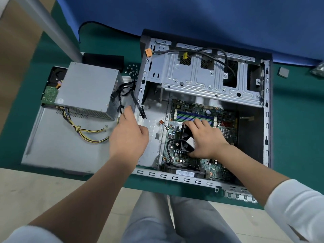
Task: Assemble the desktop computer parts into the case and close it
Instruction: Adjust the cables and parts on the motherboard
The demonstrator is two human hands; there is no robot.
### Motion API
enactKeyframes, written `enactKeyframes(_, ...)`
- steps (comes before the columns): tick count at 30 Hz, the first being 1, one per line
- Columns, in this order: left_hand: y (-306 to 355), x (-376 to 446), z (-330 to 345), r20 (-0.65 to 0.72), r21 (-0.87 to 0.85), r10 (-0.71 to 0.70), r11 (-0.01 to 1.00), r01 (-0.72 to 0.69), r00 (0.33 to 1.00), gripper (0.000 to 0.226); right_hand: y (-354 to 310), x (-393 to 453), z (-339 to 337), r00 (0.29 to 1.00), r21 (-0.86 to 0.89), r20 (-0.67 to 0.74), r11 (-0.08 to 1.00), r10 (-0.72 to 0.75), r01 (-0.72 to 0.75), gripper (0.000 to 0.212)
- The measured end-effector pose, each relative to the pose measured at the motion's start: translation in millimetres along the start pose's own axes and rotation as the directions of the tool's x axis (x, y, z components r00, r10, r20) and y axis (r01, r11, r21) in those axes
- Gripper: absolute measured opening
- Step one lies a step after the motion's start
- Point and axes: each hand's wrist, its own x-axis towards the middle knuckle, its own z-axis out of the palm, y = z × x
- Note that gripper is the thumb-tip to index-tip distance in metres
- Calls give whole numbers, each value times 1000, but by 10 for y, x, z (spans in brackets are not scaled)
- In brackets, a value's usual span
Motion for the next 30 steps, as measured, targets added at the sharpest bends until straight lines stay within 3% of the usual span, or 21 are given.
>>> enactKeyframes(6, -6, 4, -1, -2, 15, -10, 1000, 10, 1000, 50, -71, 13, 36, 998, 102, 9, 993, 62, -63, 106)
enactKeyframes(10, -3, -4, -15, 3, 21, -7, 1000, 7, 1000, 47, -49, -12, 58, 993, 228, 98, 970, 66, -87, 120)
enactKeyframes(15, -10, 1, -9, -7, 29, -1, 1000, 1, 1000, 46, -4, -71, 68, 992, 468, 114, 877, 58, -106, 99)
enactKeyframes(18, -17, 0, 1, -16, 28, 3, 1000, -3, 1000, 48, -27, -25, 77, 987, 474, 151, 873, 51, -117, 90)
enactKeyframes(22, -9, -10, -1, -1, 27, 17, 999, -17, 1000, 52, -28, 13, 73, 978, 451, 198, 880, 62, -147, 92)
enactKeyframes(30, 21, -27, -56, 39, -11, 6, 1000, -6, 999, 60, -49, -55, -9, 985, 502, 163, 855, 51, -127, 92)
